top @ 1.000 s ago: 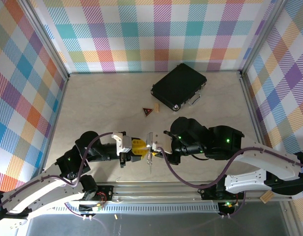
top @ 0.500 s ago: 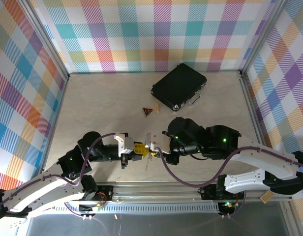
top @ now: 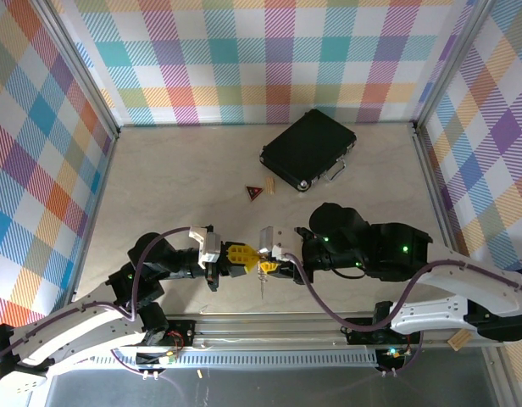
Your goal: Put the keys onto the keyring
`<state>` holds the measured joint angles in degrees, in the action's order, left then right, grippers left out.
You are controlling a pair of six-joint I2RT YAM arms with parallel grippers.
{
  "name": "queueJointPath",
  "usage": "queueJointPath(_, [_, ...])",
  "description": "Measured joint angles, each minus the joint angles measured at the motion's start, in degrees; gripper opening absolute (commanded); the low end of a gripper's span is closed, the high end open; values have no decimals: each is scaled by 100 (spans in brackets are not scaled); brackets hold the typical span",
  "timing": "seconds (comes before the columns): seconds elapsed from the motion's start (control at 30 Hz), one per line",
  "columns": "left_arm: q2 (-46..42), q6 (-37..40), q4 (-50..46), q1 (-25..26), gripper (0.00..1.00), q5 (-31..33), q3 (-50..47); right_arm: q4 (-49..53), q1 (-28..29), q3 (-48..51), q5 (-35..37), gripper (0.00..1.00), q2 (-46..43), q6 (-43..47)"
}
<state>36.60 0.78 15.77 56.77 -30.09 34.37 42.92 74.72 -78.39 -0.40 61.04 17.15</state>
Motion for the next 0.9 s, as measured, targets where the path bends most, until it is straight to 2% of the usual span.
queueJointPath(0.3, [74,-302,601,0,0,-181,-153,-219,0,101,-7,0,-157,-87])
queueJointPath(0.43, [61,-216,496,0,1,-153,-144,-188,0,98,26,0,-151,-81])
queueJointPath(0.53, [7,125,-68,0,15,0,9,-92,0,79,153,0,-59,-55])
queueJointPath(0.6, [-13,352,-481,0,17,140,122,26,0,-7,238,0,72,-9])
queueJointPath(0.67, [-35,586,-861,0,17,286,225,186,0,-103,308,0,210,28])
queueJointPath(0.8, [-37,966,-1521,0,8,520,376,415,0,-210,448,0,470,70])
queueJointPath(0.9, [-44,1156,-1832,0,6,621,422,584,0,-289,511,0,621,118])
